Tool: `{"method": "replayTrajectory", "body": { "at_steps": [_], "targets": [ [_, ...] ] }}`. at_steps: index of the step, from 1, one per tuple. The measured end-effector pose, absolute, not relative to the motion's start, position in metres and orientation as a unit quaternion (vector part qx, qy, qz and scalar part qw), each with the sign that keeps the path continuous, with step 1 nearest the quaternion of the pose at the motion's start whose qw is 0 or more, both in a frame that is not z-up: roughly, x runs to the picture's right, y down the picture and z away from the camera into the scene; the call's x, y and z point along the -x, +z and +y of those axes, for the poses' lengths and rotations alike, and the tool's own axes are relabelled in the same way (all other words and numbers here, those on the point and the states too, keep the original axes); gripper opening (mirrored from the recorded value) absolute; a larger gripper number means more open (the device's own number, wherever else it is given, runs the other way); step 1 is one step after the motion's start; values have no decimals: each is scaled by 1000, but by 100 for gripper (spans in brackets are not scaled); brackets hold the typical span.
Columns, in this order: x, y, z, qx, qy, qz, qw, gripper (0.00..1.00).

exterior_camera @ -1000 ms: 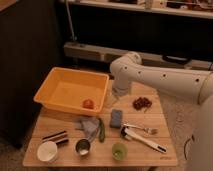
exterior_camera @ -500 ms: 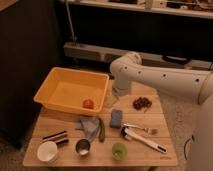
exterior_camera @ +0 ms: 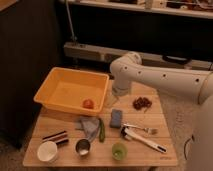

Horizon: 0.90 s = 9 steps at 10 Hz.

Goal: Place towel in plastic cup

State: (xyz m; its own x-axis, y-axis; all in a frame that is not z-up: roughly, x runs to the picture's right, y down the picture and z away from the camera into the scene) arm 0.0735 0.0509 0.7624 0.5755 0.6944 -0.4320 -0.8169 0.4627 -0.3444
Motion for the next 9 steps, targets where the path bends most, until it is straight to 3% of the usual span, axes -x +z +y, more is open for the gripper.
{"method": "replayTrajectory", "body": {
  "at_steps": [5,9],
  "targets": [
    [-51,740,59,254,429,75,863,80],
    [3,698,105,253,413,31,875,80]
  ]
}}
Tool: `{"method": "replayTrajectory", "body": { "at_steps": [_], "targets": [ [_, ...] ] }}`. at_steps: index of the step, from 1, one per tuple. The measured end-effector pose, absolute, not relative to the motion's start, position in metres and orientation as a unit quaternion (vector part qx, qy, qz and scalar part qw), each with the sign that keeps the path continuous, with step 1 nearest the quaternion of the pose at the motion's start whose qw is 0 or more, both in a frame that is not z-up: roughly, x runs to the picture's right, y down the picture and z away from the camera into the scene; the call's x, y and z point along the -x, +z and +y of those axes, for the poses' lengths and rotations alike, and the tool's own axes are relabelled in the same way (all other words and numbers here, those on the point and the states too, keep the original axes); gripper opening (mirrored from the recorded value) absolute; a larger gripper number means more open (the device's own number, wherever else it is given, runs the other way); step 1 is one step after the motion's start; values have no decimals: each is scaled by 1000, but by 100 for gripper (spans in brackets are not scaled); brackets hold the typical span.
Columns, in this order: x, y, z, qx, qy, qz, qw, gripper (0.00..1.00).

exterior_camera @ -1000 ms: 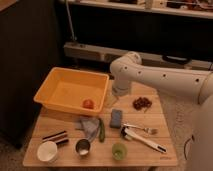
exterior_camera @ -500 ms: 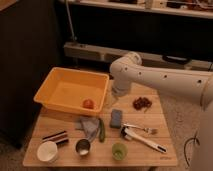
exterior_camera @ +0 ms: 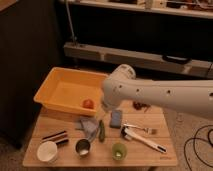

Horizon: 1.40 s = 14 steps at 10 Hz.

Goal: Place towel in plastic cup

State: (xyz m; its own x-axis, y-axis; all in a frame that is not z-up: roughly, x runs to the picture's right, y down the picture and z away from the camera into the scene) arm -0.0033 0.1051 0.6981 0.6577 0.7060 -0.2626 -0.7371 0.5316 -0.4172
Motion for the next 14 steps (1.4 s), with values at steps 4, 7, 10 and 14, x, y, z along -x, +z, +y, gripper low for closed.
{"method": "replayTrajectory", "body": {
  "at_steps": [4,7,10,14],
  "targets": [
    [67,714,124,263,353,22,897,80],
    [106,740,132,273,331,36,902,80],
    [110,734,143,242,346,60,905,80],
    [99,706,136,217,359,71,905,80]
  ]
}}
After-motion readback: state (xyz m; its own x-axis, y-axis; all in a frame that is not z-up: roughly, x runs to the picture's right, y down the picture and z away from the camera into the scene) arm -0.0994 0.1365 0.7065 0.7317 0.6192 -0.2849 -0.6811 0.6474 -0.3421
